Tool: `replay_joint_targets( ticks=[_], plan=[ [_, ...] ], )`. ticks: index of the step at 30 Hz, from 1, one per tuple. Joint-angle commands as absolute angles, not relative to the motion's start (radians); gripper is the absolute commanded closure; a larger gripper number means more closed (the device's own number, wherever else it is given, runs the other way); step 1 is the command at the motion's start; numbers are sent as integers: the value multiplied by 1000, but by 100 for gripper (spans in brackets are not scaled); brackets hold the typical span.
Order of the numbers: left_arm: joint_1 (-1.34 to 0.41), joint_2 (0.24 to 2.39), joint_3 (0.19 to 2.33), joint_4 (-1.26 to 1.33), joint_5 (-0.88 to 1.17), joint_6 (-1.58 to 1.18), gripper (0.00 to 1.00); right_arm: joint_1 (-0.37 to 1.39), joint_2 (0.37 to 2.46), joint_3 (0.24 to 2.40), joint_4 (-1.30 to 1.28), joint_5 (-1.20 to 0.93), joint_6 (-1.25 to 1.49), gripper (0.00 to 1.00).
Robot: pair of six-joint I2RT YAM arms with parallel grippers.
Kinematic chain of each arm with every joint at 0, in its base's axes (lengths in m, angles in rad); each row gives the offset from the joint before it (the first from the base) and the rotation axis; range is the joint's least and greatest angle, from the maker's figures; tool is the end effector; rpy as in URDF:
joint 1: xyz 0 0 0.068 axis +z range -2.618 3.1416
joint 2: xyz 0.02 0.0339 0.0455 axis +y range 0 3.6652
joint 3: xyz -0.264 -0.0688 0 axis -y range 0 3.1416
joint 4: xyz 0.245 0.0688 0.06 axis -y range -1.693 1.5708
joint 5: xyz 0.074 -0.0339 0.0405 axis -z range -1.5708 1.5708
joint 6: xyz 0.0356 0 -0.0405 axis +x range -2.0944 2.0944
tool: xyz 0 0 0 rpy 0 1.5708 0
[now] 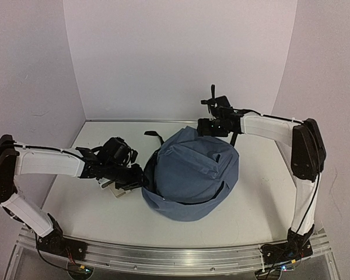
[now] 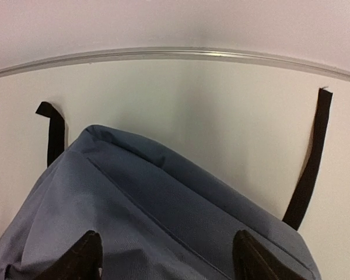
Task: Pack the student bag
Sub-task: Adjust the student bag at the center of the board, then zip the student bag at the center of the board.
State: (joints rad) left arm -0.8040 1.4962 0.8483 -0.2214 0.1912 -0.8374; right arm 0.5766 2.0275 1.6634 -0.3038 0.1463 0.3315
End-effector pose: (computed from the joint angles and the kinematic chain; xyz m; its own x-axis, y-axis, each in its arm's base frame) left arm 0.2048 -0.2223 0.1935 -0.9432 -0.0722 -0.3242 0.1365 0.8055 -0.5766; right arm 0.3989 0.2532 0.2516 -0.6353 -0.0290 -0.7718 -0.2503 0.9531 0.1702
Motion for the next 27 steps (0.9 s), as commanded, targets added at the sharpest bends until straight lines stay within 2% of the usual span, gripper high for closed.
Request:
replay_joint_targets(
  ticks=[1, 5, 11, 14, 18, 20, 22, 27],
  plan=[
    [-798, 1415, 892, -256, 105, -851, 59, 637, 1844, 1617, -356, 194, 287, 14],
    [-793, 1437, 947, -291, 92, -783, 51, 750, 1773, 1601, -432, 260, 311, 7],
    [-767, 1514, 978, -302, 89, -742, 51, 921, 1798, 1627, -497, 280, 411, 3],
    [-764, 1538, 969, -281, 100, -746, 60, 988, 1851, 1652, -522, 293, 453, 4],
    [-764, 1548, 942, -261, 97, -769, 86, 1060, 1935, 1686, -542, 310, 496, 5],
    [-764, 1546, 926, -245, 103, -779, 94, 1081, 1972, 1703, -553, 319, 510, 5],
    [-764, 1541, 913, -229, 112, -786, 99, 1096, 2002, 1715, -561, 323, 522, 6],
    [-764, 1528, 884, -205, 120, -796, 100, 1123, 2086, 1754, -587, 334, 540, 9]
  ],
)
